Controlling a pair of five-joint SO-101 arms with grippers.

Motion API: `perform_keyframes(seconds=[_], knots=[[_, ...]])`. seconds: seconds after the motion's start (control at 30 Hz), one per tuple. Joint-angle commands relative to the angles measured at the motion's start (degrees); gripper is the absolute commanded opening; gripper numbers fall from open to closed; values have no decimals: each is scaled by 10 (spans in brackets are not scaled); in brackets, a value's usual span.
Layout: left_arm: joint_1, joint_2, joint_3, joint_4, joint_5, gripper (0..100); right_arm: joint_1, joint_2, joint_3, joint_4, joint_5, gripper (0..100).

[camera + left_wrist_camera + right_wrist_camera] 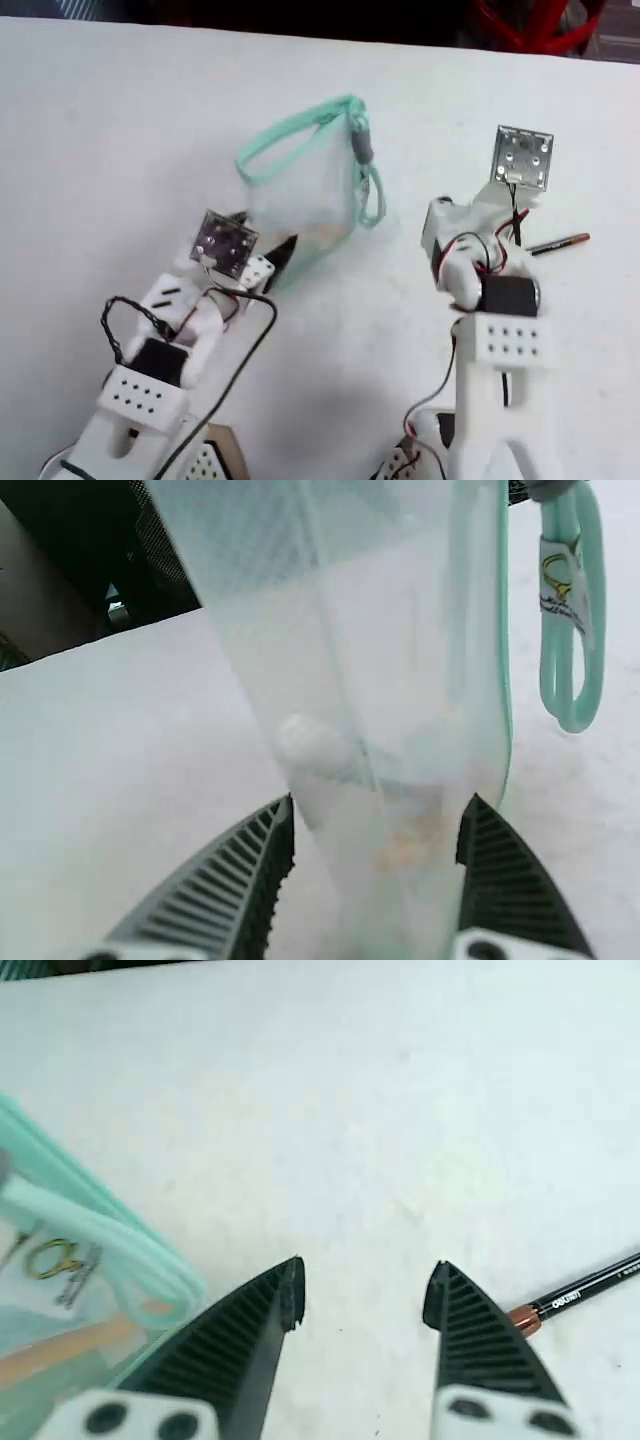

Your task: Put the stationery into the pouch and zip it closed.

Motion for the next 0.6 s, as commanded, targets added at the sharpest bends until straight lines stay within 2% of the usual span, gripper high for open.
perform_keyframes(seconds=[0.0,0.23,0.57], knots=[[24,1,-11,-2,4,267,33,43,11,-73,-11,193],[46,1,4,-18,4,267,60,94,11,-83,-149,194],[43,1,4,-15,4,267,77,170,10,-136,-166,192]])
